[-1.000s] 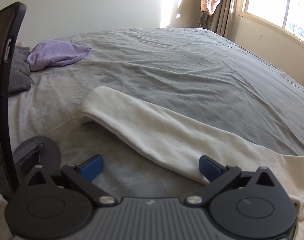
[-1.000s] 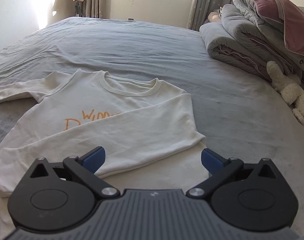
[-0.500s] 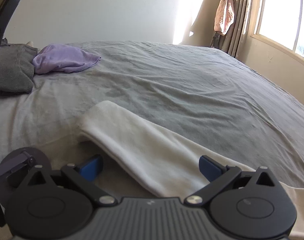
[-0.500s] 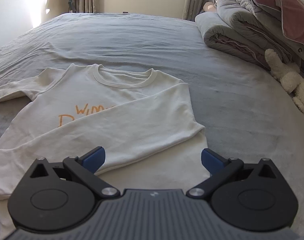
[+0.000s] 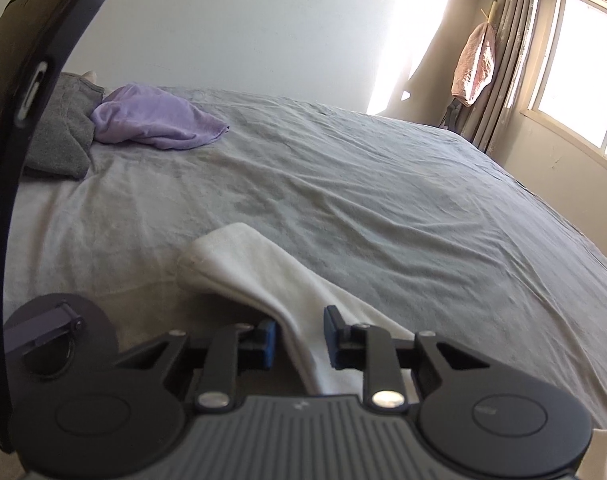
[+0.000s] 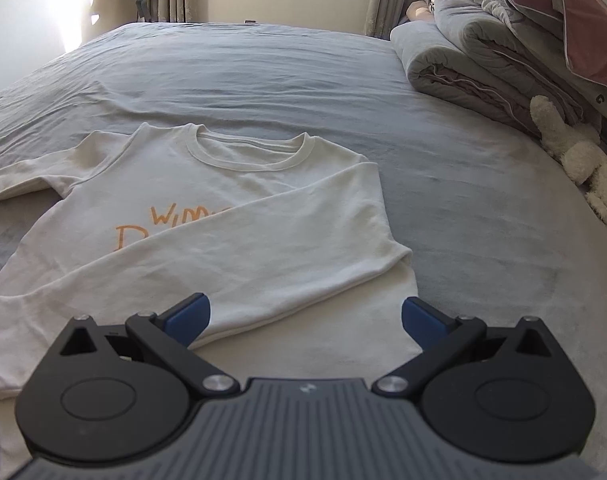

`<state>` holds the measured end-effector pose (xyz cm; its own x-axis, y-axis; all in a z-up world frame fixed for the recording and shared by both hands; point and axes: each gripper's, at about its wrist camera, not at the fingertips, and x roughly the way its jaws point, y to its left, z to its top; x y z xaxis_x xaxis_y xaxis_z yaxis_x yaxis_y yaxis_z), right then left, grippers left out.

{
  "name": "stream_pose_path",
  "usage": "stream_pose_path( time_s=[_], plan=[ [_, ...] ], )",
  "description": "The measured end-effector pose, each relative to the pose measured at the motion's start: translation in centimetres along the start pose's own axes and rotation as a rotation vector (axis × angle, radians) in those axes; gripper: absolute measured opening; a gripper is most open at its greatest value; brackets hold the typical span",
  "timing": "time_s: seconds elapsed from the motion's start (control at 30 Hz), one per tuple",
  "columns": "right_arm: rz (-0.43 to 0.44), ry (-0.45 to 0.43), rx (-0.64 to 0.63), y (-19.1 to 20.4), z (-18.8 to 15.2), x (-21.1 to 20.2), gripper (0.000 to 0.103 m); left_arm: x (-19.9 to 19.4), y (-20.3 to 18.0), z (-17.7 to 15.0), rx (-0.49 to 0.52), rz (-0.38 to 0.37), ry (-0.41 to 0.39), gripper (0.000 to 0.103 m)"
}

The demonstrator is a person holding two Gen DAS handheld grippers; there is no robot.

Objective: Fold clothes
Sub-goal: 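Grasp the sweatshirt side edge with the left gripper and lift it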

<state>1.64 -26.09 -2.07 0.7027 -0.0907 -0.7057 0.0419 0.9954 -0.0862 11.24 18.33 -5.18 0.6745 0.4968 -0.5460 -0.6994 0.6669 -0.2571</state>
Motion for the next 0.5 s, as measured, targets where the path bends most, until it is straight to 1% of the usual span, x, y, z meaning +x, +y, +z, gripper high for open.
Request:
stream_pose_path(
  time_s=[0.1,0.17,0.27,0.5],
  plan=[
    [0.003,-0.001,0.007,-0.1,0.1,0.0,0.103,-0.7,-0.1,0.5,-0.018,-0.035,-0.004,0.012],
    [0.004,-0.001,0.011,-0.1,0.1,0.0,0.103,-1.2,-0.2,0.8,-0.028,-0.064,-0.003,0.011],
    [0.007,0.005,0.022,-0.1,0.1,0.2,0.103,-2.0,-0.5,1.2,-0.035,-0.110,0.002,0.008],
    [0.018,0.005,0.048,-0.4,0.2,0.0,0.103,-4.0,-1.9,1.4,-0.036,-0.217,0.009,0.008]
  ],
)
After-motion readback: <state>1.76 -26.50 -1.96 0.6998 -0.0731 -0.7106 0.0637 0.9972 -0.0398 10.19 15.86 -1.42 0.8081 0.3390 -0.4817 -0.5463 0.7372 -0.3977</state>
